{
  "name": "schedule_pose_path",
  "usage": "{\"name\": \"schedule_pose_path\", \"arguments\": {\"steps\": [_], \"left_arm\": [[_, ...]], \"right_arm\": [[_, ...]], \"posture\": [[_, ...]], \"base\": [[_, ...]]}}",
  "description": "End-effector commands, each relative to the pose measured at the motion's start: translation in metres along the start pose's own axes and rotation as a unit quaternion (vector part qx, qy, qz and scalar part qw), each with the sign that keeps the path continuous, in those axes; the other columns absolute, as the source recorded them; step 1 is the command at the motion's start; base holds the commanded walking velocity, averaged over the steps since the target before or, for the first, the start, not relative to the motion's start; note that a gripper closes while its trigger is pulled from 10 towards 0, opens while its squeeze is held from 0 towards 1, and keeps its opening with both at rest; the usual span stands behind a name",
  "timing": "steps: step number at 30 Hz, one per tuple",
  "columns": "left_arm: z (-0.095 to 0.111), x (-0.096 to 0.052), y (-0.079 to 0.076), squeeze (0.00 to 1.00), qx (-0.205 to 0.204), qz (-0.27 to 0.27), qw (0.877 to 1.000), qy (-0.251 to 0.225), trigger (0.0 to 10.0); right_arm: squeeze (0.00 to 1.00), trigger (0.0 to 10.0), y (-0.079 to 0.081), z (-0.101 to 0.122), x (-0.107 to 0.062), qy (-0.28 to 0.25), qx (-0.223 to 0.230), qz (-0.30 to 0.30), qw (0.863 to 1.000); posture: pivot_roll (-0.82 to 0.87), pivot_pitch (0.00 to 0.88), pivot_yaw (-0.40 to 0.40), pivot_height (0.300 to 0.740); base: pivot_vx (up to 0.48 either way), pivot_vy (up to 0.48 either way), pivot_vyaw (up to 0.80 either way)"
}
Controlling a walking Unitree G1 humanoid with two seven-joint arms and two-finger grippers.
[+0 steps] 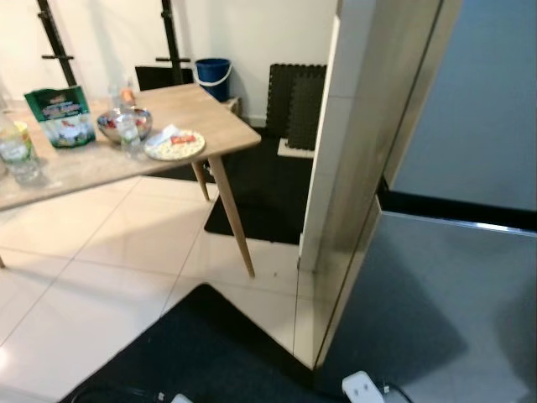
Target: Restocking fridge
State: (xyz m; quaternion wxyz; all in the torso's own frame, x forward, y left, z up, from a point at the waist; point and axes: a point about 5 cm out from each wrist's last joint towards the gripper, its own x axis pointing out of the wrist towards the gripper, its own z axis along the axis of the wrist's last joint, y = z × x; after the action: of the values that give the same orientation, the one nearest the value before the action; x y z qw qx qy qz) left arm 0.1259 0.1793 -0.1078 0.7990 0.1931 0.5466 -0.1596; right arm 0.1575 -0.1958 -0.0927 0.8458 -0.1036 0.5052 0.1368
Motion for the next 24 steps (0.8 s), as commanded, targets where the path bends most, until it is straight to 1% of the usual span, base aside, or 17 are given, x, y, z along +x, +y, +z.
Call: {"name": "schedule_pose_path", "arguments": {"steps": [1,14,24], "left_arm": [[-0.0035,0.0005,-0.011,0.0,-0.011,-0.018,1.0,0.007,10.0],[-0.003,0.0003,-0.0071,0.0,-0.01,-0.017,1.0,0.007,10.0],[-0.0044,0.0004,-0.0109,0.0,-0.012,-0.022,1.0,0.009,10.0]], "right_arm": [[0.0,10.0,-0.0026,-0.0039,-0.0012,0.006,0.008,-0.004,1.0],[0.0,10.0,-0.0024,-0.0012,-0.0006,0.004,0.006,-0.003,1.0],[0.0,10.0,-0.0024,-0.0007,-0.0005,0.003,0.009,-0.004,1.0]], "posture": [[-0.03,0.0,-0.024,0.74],[-0.03,0.0,-0.02,0.74],[-0.04,0.0,-0.02,0.74]], "base": [[0.0,0.0,0.72],[0.0,0.0,0.72],[0.0,0.0,0.72]]}}
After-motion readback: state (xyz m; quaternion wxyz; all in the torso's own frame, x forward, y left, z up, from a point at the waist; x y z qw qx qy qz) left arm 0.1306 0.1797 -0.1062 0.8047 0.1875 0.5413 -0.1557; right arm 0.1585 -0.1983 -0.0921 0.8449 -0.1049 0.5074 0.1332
